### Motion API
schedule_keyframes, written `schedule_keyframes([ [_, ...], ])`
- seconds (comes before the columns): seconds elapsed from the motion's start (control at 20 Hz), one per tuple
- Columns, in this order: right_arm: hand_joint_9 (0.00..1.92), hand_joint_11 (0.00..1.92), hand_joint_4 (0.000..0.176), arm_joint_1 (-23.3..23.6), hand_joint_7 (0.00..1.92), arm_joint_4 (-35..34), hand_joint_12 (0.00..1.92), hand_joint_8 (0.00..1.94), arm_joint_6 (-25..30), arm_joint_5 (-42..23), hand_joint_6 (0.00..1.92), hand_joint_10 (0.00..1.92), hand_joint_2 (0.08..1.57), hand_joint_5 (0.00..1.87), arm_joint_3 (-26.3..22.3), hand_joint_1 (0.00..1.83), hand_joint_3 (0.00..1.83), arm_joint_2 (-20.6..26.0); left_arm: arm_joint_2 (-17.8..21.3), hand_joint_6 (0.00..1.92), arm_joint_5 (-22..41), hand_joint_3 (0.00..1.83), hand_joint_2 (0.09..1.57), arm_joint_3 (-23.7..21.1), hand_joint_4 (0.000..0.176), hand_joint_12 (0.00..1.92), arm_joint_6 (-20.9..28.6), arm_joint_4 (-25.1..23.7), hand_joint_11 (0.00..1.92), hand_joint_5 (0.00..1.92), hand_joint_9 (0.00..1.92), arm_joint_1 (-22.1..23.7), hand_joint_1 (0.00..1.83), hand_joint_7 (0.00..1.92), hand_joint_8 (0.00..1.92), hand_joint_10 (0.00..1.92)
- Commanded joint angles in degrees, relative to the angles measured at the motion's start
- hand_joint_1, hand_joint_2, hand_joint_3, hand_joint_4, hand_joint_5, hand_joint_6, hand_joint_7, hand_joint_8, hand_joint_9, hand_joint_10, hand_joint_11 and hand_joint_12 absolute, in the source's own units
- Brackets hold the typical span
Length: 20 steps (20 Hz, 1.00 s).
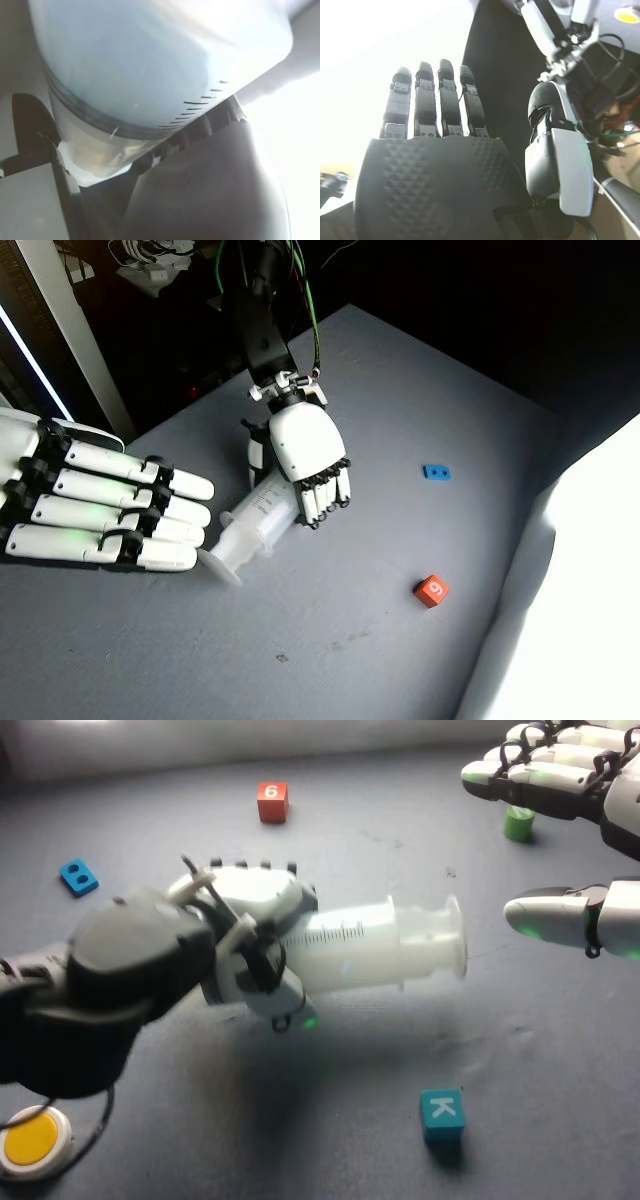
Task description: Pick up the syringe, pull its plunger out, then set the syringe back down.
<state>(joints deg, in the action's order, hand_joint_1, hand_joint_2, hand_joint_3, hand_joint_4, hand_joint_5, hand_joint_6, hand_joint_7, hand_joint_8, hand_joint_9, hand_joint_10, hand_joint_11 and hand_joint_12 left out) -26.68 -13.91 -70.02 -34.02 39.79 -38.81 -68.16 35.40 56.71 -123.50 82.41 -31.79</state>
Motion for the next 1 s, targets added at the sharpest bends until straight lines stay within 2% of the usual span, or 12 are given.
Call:
schedule_keyframes([
  [0.0, 0.07, 0.0, 0.0, 0.4, 0.13, 0.4, 0.0, 0.0, 1.2, -6.9, 0.01, 0.0, 1.16, 0.1, -0.1, 0.38, 0.0, 0.1, 0.8, 1.41, 1.9, 0.0, 1.24, -0.3, 0.0, 1.43, -0.7, -2.4, 0.41, 0.68, 0.68, 1.3, 1.15, 0.83, 1.3, 1.08],
  [0.15, 0.0, 0.0, 0.0, 0.4, 0.0, 0.4, 0.0, 0.0, 3.0, -6.6, 0.0, 0.0, 1.02, 0.0, 0.0, 0.67, 0.0, -0.5, 3.5, 1.42, -0.2, 0.0, 1.25, -2.6, 0.006, 1.43, -2.8, -0.4, 0.41, 0.68, 0.66, 3.9, 1.14, 0.8, 1.33, 1.11],
  [0.2, 0.0, 0.0, 0.0, 0.4, 0.0, 0.1, 0.0, 0.0, 3.0, -6.6, 0.0, 0.0, 1.02, 0.0, 0.1, 0.67, 0.0, -0.9, 4.4, 1.42, -0.7, 0.0, 1.25, -3.5, 0.006, 1.43, -3.9, 0.3, 0.41, 0.68, 0.66, 4.8, 1.14, 0.8, 1.33, 1.11],
  [0.3, 0.0, 0.0, 0.0, 0.4, 0.0, -2.1, 0.0, 0.0, 2.9, -6.6, 0.0, 0.0, 0.88, 0.0, 0.9, 0.93, 0.0, -2.0, 6.4, 1.35, -1.8, 0.0, 1.24, -5.4, 0.01, 1.49, -6.5, 2.4, 0.36, 0.71, 0.64, 6.8, 1.14, 0.78, 1.38, 1.13],
  [0.35, 0.0, 0.0, 0.0, 0.5, 0.0, -3.7, 0.0, 0.0, 2.9, -6.7, 0.0, 0.0, 0.85, 0.0, 1.4, 1.15, 0.0, -2.6, 7.3, 1.23, -1.9, 0.0, 1.22, -6.2, 0.0, 1.6, -7.6, 3.6, 0.35, 0.75, 0.62, 7.7, 1.17, 0.82, 1.4, 1.25],
  [0.55, 0.04, 0.0, 0.0, 1.5, 0.04, -7.6, 0.0, 0.01, 3.0, -5.4, 0.0, 0.02, 0.92, 0.0, 2.6, 1.18, 0.0, -4.2, 10.2, 1.33, -2.7, 0.0, 1.23, -8.3, 0.003, 1.53, -11.6, 7.7, 0.38, 0.72, 0.63, 11.4, 1.15, 0.81, 1.34, 1.21],
  [0.6, 0.14, 0.01, 0.0, 1.6, 0.14, -7.9, 0.22, 0.01, 3.0, -5.1, 0.0, 0.03, 0.96, 0.05, 2.7, 1.19, 0.01, -4.6, 10.6, 1.21, -3.7, 0.0, 1.21, -8.3, 0.0, 1.63, -14.6, 10.1, 0.38, 0.76, 0.64, 12.8, 1.18, 0.85, 1.35, 1.27],
  [0.65, 0.14, 0.01, 0.0, 1.8, 0.14, -8.9, 0.22, 0.01, 3.0, -4.4, 0.0, 0.03, 0.96, 0.05, 2.7, 1.19, 0.01, -4.9, 10.8, 1.21, -4.2, 0.0, 1.21, -8.3, 0.0, 1.63, -15.7, 11.1, 0.38, 0.76, 0.64, 13.7, 1.18, 0.85, 1.35, 1.27],
  [0.75, 0.22, 0.0, 0.0, 3.1, 0.23, -12.0, 0.46, 0.03, 3.0, -2.4, 0.03, 0.06, 0.96, 0.14, 2.8, 1.28, 0.0, -5.3, 11.0, 1.28, -4.4, 0.0, 1.22, -8.4, 0.0, 1.6, -16.5, 12.0, 0.37, 0.75, 0.63, 14.9, 1.16, 0.82, 1.34, 1.24],
  [0.8, 0.2, 0.0, 0.0, 3.8, 0.21, -13.4, 0.42, 0.02, 3.1, -1.6, 0.02, 0.05, 1.01, 0.12, 2.9, 1.25, 0.03, -5.6, 11.1, 1.38, -4.4, 0.0, 1.23, -8.5, 0.011, 1.54, -16.5, 12.2, 0.37, 0.72, 0.64, 15.3, 1.15, 0.81, 1.31, 1.19],
  [0.85, 0.22, 0.0, 0.0, 4.6, 0.22, -14.8, 0.48, 0.02, 3.2, -0.9, 0.03, 0.06, 1.01, 0.15, 3.1, 1.24, 0.03, -6.1, 11.1, 1.35, -4.4, 0.0, 1.23, -8.6, 0.02, 1.48, -16.5, 12.2, 0.36, 0.74, 0.65, 15.7, 1.15, 0.81, 1.3, 1.13],
  [0.95, 0.24, 0.0, 0.0, 5.1, 0.23, -14.9, 0.54, 0.02, 3.3, -0.7, 0.02, 0.07, 0.98, 0.16, 3.3, 1.25, 0.01, -6.8, 11.1, 1.32, -4.5, 0.0, 1.21, -8.9, 0.024, 1.46, -16.5, 12.2, 0.38, 0.77, 0.67, 16.1, 1.16, 0.83, 1.25, 1.05],
])
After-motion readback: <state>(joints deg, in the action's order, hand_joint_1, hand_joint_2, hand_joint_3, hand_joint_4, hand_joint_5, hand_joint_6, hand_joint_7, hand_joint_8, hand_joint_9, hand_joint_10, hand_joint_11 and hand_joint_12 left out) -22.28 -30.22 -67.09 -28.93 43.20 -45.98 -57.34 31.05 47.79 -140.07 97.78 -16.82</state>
